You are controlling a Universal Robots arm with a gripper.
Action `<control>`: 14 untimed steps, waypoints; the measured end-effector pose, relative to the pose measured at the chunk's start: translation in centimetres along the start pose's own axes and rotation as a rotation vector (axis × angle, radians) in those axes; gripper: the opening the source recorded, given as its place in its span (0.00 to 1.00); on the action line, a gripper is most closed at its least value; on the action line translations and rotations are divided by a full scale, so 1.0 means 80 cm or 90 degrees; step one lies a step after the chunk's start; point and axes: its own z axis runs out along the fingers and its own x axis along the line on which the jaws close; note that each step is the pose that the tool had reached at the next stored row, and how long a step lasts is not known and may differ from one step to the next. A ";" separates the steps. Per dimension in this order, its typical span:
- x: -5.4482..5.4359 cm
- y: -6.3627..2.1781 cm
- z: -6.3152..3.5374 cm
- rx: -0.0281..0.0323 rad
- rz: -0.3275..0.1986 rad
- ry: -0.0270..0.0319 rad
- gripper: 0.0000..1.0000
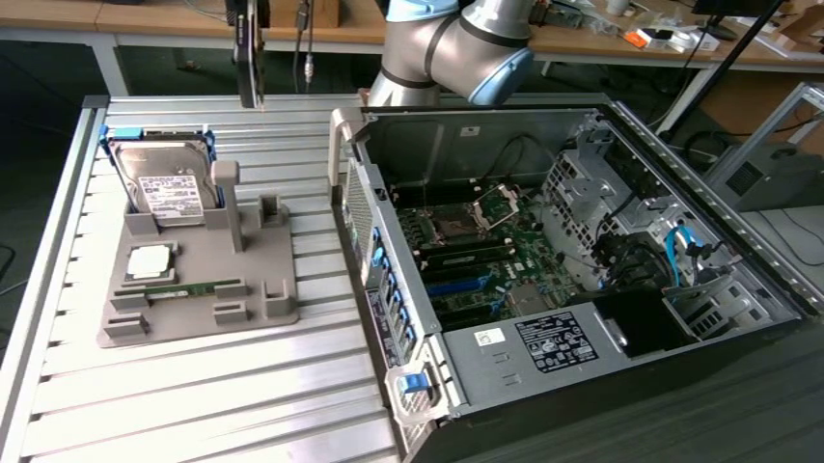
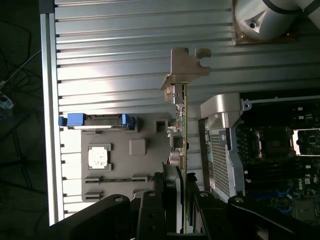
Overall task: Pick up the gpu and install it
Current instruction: 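Pick up the gpu and move the gpu toward the slot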
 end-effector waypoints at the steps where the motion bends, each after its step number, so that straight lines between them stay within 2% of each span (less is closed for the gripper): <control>1: 0.000 0.000 -0.001 -0.0004 0.000 0.0000 0.28; 14: 0.000 0.002 -0.016 -0.0043 0.000 0.0002 0.28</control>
